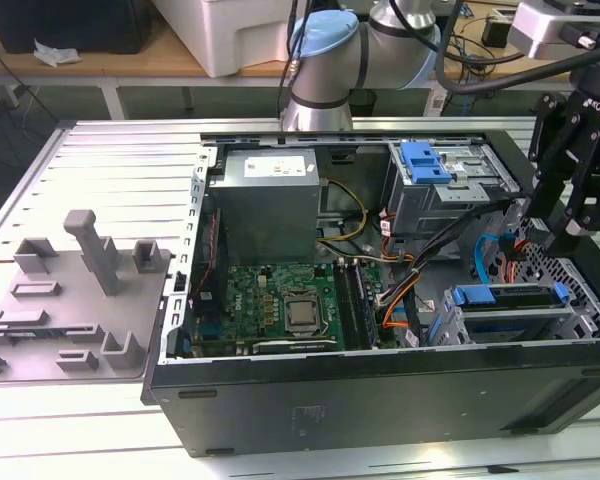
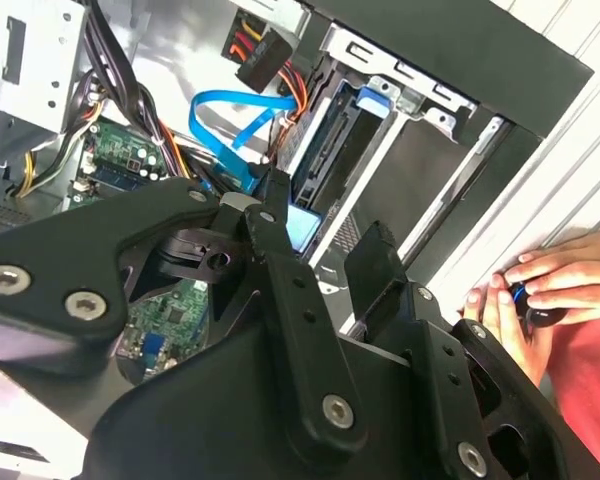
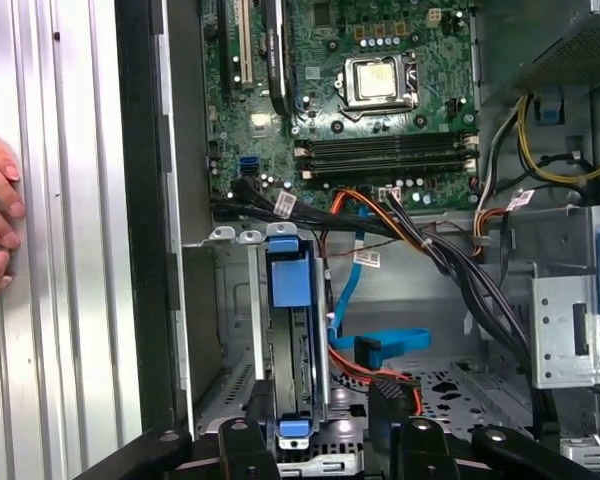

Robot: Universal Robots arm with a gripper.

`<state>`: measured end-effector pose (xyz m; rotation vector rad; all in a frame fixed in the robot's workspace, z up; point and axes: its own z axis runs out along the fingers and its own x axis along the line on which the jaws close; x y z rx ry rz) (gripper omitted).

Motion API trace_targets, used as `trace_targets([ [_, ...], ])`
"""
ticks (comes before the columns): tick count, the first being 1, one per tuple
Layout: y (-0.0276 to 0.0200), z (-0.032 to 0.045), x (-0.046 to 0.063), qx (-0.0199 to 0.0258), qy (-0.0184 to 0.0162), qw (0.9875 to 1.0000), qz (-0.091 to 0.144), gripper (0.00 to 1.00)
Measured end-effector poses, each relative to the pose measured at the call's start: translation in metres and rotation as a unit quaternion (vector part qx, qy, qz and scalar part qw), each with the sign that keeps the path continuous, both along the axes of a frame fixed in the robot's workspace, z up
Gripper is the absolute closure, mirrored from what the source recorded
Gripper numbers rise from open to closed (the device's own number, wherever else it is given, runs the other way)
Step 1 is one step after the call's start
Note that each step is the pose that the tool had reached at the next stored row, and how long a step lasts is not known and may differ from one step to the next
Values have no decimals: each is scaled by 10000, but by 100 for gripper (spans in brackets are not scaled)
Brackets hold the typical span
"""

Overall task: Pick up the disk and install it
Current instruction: 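Insert the first disk wire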

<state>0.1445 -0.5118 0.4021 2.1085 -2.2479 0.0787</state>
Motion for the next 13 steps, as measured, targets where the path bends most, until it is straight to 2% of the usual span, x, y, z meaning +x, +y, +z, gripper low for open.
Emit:
trace_targets([
  [7, 57, -17, 68, -83, 41, 9999, -67, 50],
  [13, 139, -25, 133, -134, 64, 9998, -143, 50],
])
